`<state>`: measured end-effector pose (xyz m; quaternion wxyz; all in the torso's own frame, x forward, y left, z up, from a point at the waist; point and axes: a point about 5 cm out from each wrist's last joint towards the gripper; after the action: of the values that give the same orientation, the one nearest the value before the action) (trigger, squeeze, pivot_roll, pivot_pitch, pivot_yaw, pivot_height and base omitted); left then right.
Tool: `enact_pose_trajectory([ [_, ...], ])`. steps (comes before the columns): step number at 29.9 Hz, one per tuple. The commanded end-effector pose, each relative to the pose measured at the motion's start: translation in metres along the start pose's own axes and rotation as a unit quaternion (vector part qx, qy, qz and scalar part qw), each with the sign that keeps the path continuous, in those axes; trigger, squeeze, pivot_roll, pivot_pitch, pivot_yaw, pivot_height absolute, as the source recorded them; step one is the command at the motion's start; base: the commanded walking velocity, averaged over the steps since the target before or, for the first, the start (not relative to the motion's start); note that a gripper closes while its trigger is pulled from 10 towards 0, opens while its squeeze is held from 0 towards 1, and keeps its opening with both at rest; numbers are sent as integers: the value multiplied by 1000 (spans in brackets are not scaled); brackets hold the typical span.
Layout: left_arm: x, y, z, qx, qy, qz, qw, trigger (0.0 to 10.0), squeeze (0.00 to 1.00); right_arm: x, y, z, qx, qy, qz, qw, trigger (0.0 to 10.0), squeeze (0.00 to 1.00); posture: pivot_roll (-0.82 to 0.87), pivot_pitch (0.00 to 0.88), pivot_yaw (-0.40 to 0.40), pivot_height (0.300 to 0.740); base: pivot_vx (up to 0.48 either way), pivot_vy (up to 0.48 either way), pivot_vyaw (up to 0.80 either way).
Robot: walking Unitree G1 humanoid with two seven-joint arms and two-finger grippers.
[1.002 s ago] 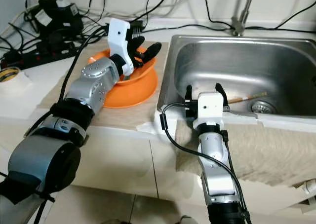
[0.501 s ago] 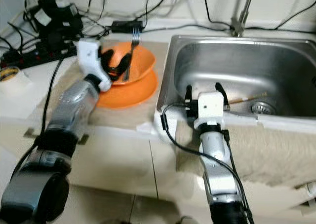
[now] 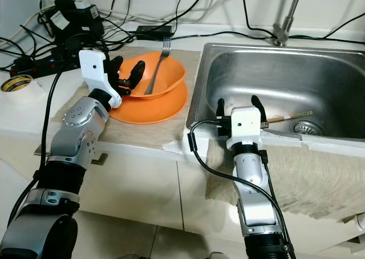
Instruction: Kitchen organization
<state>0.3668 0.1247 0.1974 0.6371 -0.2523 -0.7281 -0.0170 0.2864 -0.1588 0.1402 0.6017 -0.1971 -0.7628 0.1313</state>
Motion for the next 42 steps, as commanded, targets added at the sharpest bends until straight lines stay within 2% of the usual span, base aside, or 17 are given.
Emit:
enact_pose_trajectory([
  [1, 2, 2, 2, 6, -1, -5, 1000, 10000, 0, 2, 1, -2, -1, -5, -5, 1000, 10000, 0, -112, 0, 97, 736, 0, 0, 0],
  [3, 4, 4, 6, 10, -4, -8, 1000, 10000, 0, 1, 1, 1, -5, -3, -8, 1000, 10000, 0, -115, 0, 105, 736, 0, 0, 0],
  [4, 1, 8, 13, 14, -7, -22, 1000, 10000, 0, 2, 0, 2, -7, -6, -8, 1000, 10000, 0, -119, 0, 106, 736, 0, 0, 0],
  [6, 1, 8, 13, 14, -7, -22, 1000, 10000, 0, 2, 0, 2, -7, -6, -8, 1000, 10000, 0, -119, 0, 106, 736, 0, 0, 0],
  [8, -10, 19, 27, 39, 4, -18, 999, 10000, 0, 2, -6, 3, -14, -11, -10, 1000, 10000, 0, -125, 0, 104, 736, 0, 0, 0],
  [11, -16, 21, 31, 51, 9, -11, 999, 10000, 0, 2, -11, 2, -22, -14, -11, 1000, 10000, 0, -126, 0, 102, 736, 0, 0, 0],
  [16, -9, 10, 24, 32, -6, -4, 999, 10000, 0, 6, -11, -2, -25, -26, -14, 999, 10000, 0, -126, 0, 109, 736, 0, 0, 0],
  [23, -2, 4, 20, 18, -12, -5, 1000, 10000, 0, 11, -2, -3, -14, -37, -19, 999, 10000, 0, -118, 0, 114, 736, 0, 0, 0],
  [29, -12, -8, 12, -21, 18, -9, 1000, 10000, 0, 14, 2, -8, -3, -48, -10, 999, 10000, 0, -162, 0, 168, 736, 0, 0, 0],
  [30, -12, -8, 12, -21, 18, -9, 1000, 10000, 0, 14, 2, -8, -3, -48, -10, 999, 10000, 0, -162, 0, 168, 736, 0, 0, 0],
  [31, -9, -7, 11, -32, 29, -10, 999, 10000, 0, 19, -2, -11, -12, -55, -3, 998, 10000, 0, -190, 0, 204, 736, 0, 0, 0],
  [34, -10, 5, 14, -36, 55, -1, 998, 10000, 0, 23, -15, -13, -45, -55, 8, 997, 10000, 0, -237, 35, 225, 736, 0, 0, 0],
  [36, -12, 7, 18, -33, 59, 1, 998, 10000, 0, 24, -21, -12, -58, -53, 13, 997, 10000, 0, -238, 64, 209, 736, 0, 0, 0],
  [39, -13, 8, 20, -31, 59, 2, 998, 10000, 0, 24, -21, -12, -61, -52, 14, 997, 10000, 0, -231, 78, 202, 736, 0, 0, 0],
  [40, -13, 7, 32, -11, 49, 17, 999, 10000, 0, 18, -20, -8, -55, -34, 7, 998, 10000, 0, -170, 144, 142, 736, 0, 0, 0],
  [41, -13, 7, 32, -11, 49, 17, 999, 10000, 0, 18, -20, -8, -55, -34, 7, 998, 10000, 0, -170, 144, 142, 736, 0, 0, 0],
  [42, -15, 9, 45, 13, 47, 31, 998, 10000, 0, 15, -15, -5, -37, -25, 2, 999, 10000, 0, -154, 163, 122, 736, 0, 0, 0],
])
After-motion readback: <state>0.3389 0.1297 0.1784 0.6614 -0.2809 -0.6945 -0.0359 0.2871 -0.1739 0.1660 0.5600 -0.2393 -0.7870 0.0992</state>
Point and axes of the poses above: a point about 5 cm out from each wrist's last joint towards the gripper, its own z axis pointing back from the gripper into the wrist, its own x axis along the axis of the wrist's last joint, y = z × x, and after that the axes turned 14 degrees about z, right-handed
